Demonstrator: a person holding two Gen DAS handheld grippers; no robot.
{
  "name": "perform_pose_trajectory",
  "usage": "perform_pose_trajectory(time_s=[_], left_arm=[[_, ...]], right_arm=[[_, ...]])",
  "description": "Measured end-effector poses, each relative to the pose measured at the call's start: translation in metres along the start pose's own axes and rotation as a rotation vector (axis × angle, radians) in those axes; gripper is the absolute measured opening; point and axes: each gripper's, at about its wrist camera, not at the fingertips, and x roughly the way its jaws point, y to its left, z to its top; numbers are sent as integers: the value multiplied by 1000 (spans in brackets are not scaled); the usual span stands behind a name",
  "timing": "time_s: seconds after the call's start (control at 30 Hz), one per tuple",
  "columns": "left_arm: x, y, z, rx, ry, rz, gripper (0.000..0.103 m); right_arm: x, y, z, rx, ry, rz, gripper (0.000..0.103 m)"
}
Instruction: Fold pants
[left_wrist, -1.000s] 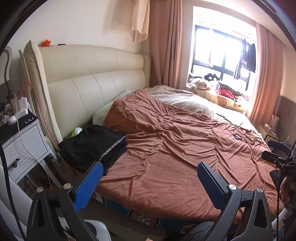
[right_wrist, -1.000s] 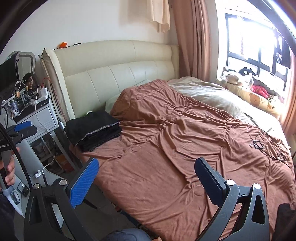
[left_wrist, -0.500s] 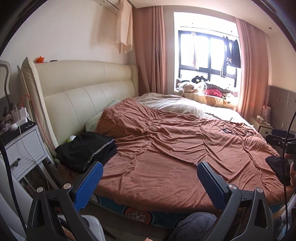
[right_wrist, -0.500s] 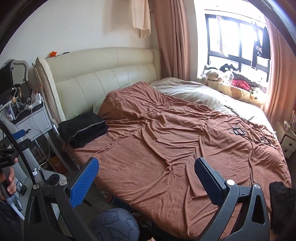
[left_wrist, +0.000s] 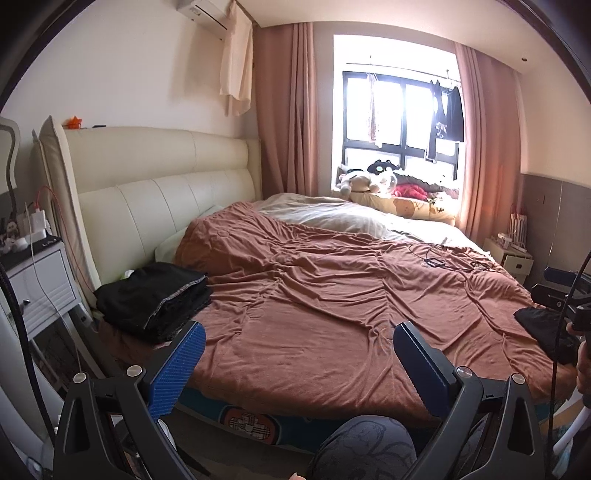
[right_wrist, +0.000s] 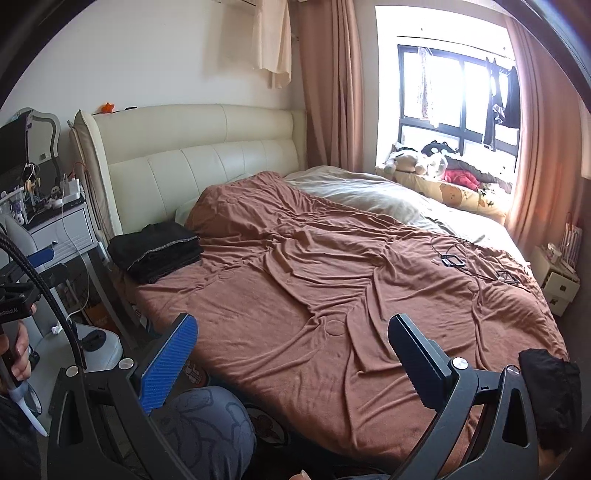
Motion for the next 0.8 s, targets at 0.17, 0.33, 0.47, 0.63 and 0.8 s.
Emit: perform_pose_trajectory(time_s=[0.17,0.33,0.47,0.63,0.8], left_arm=[[3,-10,-15,-9,2,-9,103],[8,-17,-28,-21,10,-21,103],[12,-18,-39,-40,13,-26,103],[21,-18,-54,-62,29,-35,103],[30,-22,-64,-51,41,-43,103]], right_arm=[[-8,1,-20,19,-31,-14,103],[-12,0,-43,58,-45,-42,103],[-8,0,-60,90,-54,-60,103],[1,2,-74,109,-47,-99,103],[10,6,-83,112,-42,-124,103]])
